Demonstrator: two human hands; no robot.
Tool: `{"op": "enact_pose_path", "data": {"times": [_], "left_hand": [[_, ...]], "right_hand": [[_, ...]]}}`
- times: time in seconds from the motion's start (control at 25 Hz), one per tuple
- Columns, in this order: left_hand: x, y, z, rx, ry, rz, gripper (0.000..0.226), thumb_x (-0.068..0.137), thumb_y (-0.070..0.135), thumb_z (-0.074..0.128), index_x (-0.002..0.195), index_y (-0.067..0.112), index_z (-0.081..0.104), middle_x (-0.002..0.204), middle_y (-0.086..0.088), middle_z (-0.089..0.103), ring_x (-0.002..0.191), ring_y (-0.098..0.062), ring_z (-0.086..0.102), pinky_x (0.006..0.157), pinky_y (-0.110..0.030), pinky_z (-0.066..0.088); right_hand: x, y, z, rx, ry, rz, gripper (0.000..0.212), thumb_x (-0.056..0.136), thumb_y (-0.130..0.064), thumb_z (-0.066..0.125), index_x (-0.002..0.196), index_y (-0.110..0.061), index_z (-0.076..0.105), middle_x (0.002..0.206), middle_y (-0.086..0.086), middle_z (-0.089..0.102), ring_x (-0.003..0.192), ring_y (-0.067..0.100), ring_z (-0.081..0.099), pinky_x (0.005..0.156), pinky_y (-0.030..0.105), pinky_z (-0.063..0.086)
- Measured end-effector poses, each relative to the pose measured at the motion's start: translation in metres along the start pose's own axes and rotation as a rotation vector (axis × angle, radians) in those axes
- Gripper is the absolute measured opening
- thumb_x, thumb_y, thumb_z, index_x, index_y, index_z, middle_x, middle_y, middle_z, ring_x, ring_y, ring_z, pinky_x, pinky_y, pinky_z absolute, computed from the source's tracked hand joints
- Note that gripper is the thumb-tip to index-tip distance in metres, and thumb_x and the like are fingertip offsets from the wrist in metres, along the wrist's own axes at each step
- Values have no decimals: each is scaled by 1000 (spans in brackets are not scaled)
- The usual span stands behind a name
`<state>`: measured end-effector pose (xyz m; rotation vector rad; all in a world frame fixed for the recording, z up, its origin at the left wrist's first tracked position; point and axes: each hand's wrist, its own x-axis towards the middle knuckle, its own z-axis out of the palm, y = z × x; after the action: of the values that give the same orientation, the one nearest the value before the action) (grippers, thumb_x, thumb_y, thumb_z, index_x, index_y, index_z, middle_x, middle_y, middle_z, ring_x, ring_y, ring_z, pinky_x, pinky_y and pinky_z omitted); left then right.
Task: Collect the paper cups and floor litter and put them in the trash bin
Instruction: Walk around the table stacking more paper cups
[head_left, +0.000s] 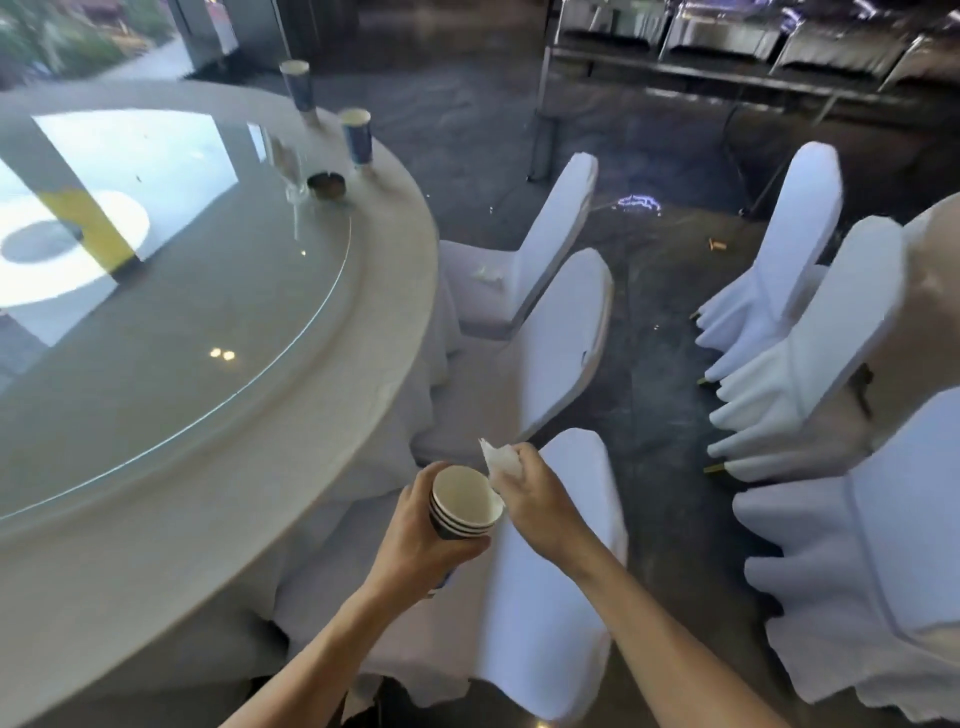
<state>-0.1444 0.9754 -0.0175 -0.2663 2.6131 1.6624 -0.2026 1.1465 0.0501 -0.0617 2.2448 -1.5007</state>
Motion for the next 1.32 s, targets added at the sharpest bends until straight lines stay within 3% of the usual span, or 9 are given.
{"op": "enact_pose_path", "data": {"times": [0.12, 0.24, 0.36, 0.52, 0.8, 0.92, 1.04, 1.16, 1.32], "left_hand": [[-13, 51, 43, 43, 80, 26, 88, 53, 39, 92, 116, 72, 41, 122, 21, 60, 114, -3, 58, 85, -15, 45], [-30, 99, 87, 72, 136, 73, 87, 53, 40, 91, 117, 71, 41, 122, 14, 60, 111, -5, 59, 80, -2, 41], [-39, 132, 112, 98, 177, 95, 88, 53, 47, 87, 119, 74, 36, 120, 22, 55, 113, 3, 55, 81, 3, 41], [-29, 161, 134, 106, 212, 121, 84, 50, 55, 80, 124, 62, 40, 118, 29, 47, 113, 14, 50, 84, 9, 35], [41, 165, 151, 126, 252, 104, 94, 60, 51, 89, 144, 34, 49, 119, 23, 48, 111, -7, 56, 87, -4, 48], [112, 171, 159, 131, 286, 186, 93, 64, 60, 84, 144, 31, 49, 122, 11, 54, 108, -13, 59, 91, -20, 54], [180, 188, 164, 130, 300, 205, 97, 65, 52, 91, 147, 30, 46, 128, 9, 52, 113, -13, 60, 94, -23, 56], [235, 203, 156, 178, 323, 245, 95, 67, 47, 95, 146, 35, 44, 128, 13, 53, 114, -14, 62, 94, -15, 53], [301, 215, 145, 233, 274, 234, 98, 64, 57, 91, 145, 53, 35, 134, 16, 54, 118, -12, 61, 100, -25, 56]], "right_hand": [[-32, 2, -54, 183, -94, 11, 31, 93, -43, 48, 111, -21, 59, 104, -3, 55, 83, -3, 53, 70, 14, 41], [-53, 11, -114, 77, -163, -55, 31, 107, -25, 42, 131, -16, 60, 121, -3, 53, 106, 7, 49, 86, 10, 43], [-58, 13, -149, -14, -208, -144, 34, 106, -37, 52, 117, -13, 72, 106, -1, 73, 97, 11, 68, 92, 27, 53], [-38, 13, -182, -131, -191, -232, 28, 95, -19, 70, 123, -16, 72, 119, 0, 74, 110, 11, 69, 101, 33, 56], [39, 6, -211, -162, -214, -274, 15, 89, -28, 77, 103, -24, 73, 103, -10, 76, 98, 4, 71, 85, 22, 58], [98, -8, -229, -215, -158, -336, 13, 85, -35, 74, 87, -26, 65, 90, -8, 72, 85, 8, 71, 76, 30, 60], [158, -36, -250, -447, -155, -430, 5, 88, -27, 68, 90, -24, 72, 94, -5, 59, 83, 14, 67, 78, 35, 59], [210, -70, -268, -615, -277, -412, 12, 88, -19, 63, 93, -21, 73, 92, -5, 69, 83, 18, 69, 77, 38, 61], [285, -101, -288, -656, -567, -316, 24, 90, -7, 56, 107, -12, 70, 105, 2, 72, 98, 22, 69, 88, 40, 61]]}}
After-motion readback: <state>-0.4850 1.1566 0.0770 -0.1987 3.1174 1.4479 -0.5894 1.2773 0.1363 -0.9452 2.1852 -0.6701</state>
